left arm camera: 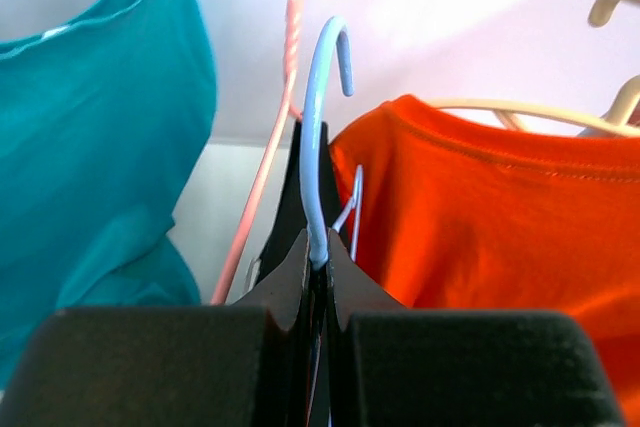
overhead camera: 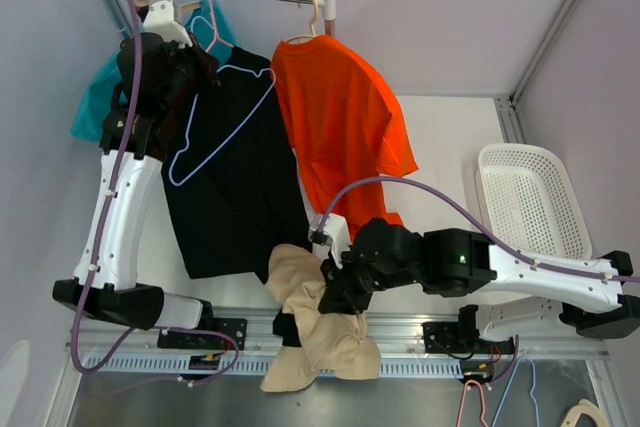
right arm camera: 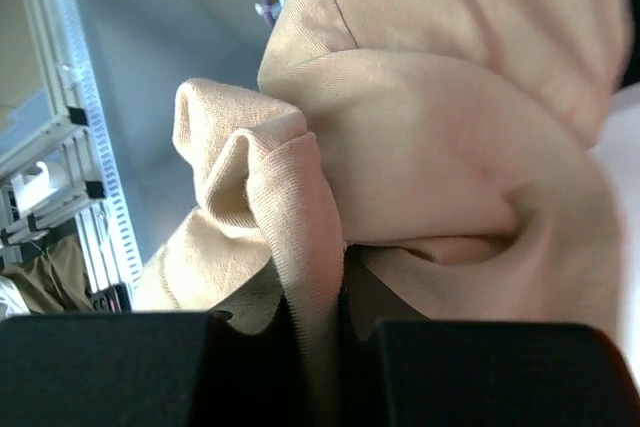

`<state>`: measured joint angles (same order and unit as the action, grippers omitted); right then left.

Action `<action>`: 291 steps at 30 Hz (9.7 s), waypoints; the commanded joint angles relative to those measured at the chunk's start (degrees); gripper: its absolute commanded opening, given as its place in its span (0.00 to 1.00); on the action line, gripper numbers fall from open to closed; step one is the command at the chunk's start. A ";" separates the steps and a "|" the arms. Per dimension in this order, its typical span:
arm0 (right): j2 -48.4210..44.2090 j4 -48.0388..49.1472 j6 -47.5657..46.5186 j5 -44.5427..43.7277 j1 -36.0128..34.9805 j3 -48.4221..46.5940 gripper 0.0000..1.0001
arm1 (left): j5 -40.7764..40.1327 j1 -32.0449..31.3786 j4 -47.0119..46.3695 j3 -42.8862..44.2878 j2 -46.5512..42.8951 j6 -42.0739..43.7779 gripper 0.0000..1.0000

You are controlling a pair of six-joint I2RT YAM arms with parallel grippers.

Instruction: Remove the t-shirt from the hanger

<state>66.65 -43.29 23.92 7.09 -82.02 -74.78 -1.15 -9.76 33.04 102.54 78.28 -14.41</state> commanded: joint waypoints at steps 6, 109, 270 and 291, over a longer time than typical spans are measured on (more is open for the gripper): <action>-5.66 -10.58 3.06 -5.06 -1.57 -5.19 0.07 | 3.35 0.44 -6.49 4.68 3.28 1.05 0.01; -1.63 19.81 12.81 -13.47 110.21 13.87 0.00 | -2.80 0.62 -9.21 8.56 17.44 -0.18 0.01; -5.83 25.44 7.98 -7.71 98.63 15.90 1.00 | -7.91 3.96 27.61 36.68 19.80 -10.11 0.01; -5.31 26.41 8.42 -6.39 96.70 16.16 0.99 | -17.32 -0.52 34.82 22.10 16.21 -12.74 0.01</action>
<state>61.80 -19.11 32.53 0.12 15.55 -58.87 -18.79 -10.22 70.00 125.99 99.81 -26.11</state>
